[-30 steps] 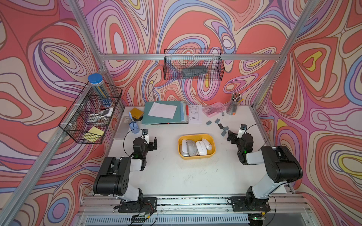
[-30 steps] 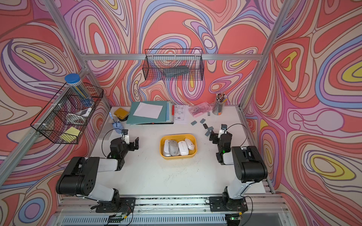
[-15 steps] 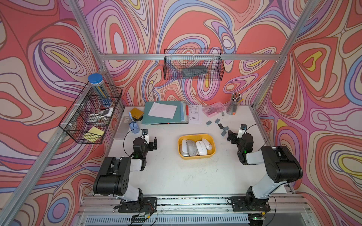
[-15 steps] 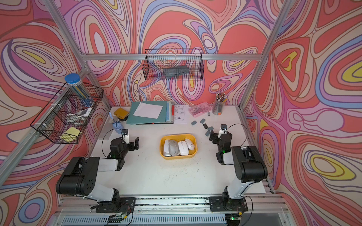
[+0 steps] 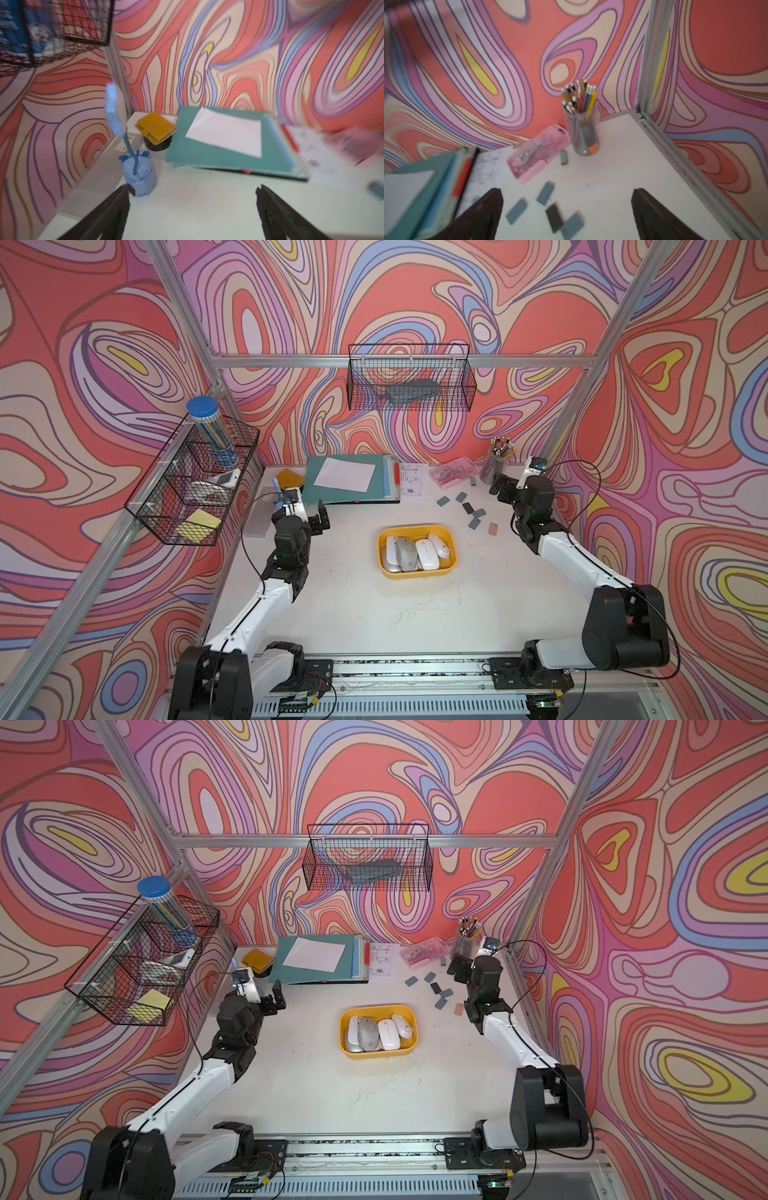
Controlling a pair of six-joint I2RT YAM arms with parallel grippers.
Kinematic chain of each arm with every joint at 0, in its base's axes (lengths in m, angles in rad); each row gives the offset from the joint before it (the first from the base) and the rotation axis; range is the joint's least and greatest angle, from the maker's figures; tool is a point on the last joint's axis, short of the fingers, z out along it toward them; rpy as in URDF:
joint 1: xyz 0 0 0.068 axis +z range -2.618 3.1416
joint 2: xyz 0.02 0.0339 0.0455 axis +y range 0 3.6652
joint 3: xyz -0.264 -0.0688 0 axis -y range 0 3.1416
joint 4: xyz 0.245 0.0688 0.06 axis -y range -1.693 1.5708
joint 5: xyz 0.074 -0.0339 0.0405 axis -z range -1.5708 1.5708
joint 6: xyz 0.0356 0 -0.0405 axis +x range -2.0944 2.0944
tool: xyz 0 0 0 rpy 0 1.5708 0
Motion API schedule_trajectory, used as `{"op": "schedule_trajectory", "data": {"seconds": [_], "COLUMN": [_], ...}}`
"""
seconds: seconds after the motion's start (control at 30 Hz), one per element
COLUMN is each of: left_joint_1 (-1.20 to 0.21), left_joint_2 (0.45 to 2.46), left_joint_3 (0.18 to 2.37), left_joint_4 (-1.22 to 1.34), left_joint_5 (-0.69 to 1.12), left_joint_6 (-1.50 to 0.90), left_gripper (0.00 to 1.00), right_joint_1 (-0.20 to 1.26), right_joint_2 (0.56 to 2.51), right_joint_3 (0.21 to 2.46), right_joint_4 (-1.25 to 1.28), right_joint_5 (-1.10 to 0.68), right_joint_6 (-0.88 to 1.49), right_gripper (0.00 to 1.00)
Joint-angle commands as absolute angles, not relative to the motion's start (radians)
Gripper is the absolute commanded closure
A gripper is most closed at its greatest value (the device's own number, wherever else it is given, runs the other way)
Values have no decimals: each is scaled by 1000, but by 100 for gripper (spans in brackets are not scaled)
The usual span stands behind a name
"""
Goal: Take out the mouse from the storage box
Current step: Adjust the mouse in the storage box.
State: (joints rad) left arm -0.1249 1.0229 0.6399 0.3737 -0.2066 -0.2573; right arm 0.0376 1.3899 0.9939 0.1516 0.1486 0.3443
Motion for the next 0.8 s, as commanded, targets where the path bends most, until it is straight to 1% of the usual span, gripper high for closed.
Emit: {"op": "schedule_trajectory", "data": {"seconds": [0.0,0.03,0.07,0.1,0.13,0.17,0.2,0.23,0.27,0.3,0.33,0.37,0.43,0.5,0.53,0.57,0.6,0.63,0.7,0.73,0.77], "left_joint_1": [-126,-125,-113,-80,-37,-20,-23,-30,-38,-51,-78,-122,-220,-308,-339,-352,-360,-373,-411,-454,-516], "left_joint_2": [905,882,862,847,837,839,847,868,890,908,926,937,948,939,937,946,969,1005,1091,1136,1187], "left_joint_3": [739,742,736,716,677,685,721,770,827,869,914,959,1015,1029,1036,1047,1067,1095,1150,1177,1213], "left_joint_4": [-16,-112,-227,-225,-132,-137,-210,-310,-414,-490,-567,-640,-738,-790,-820,-852,-892,-949,-1053,-1089,-1129], "left_joint_5": [-206,-271,-331,-252,-81,5,11,14,-8,-28,-54,-120,-237,-311,-317,-278,-242,-212,-193,-210,-260], "left_joint_6": [-697,-811,-970,-963,-884,-856,-847,-814,-793,-778,-744,-719,-664,-630,-630,-625,-623,-617,-616,-607,-610], "left_gripper": [1,1,1,3,20,33,40,45,59,75,95,100,100,100,100,100,96,87,86,84,83], "right_joint_1": [34,22,19,30,52,80,110,145,175,195,213,230,251,262,264,265,265,267,267,267,267], "right_joint_2": [1444,1475,1514,1532,1535,1517,1498,1474,1454,1440,1425,1409,1380,1350,1336,1323,1315,1308,1298,1295,1292], "right_joint_3": [961,940,932,923,897,869,858,852,851,851,852,852,844,839,831,828,827,824,823,822,819], "right_joint_4": [-201,-177,-176,-174,-154,-144,-161,-190,-220,-241,-264,-286,-313,-342,-345,-351,-357,-362,-368,-372,-373], "right_joint_5": [67,-31,-80,-92,-98,-71,-17,40,83,101,111,128,152,189,192,196,202,201,200,199,201], "right_joint_6": [696,701,708,713,704,685,673,653,633,619,604,595,578,576,566,560,558,551,542,536,533], "right_gripper": [2,2,2,6,10,13,14,14,15,17,20,23,27,29,32,34,37,43,53,56,57]}}
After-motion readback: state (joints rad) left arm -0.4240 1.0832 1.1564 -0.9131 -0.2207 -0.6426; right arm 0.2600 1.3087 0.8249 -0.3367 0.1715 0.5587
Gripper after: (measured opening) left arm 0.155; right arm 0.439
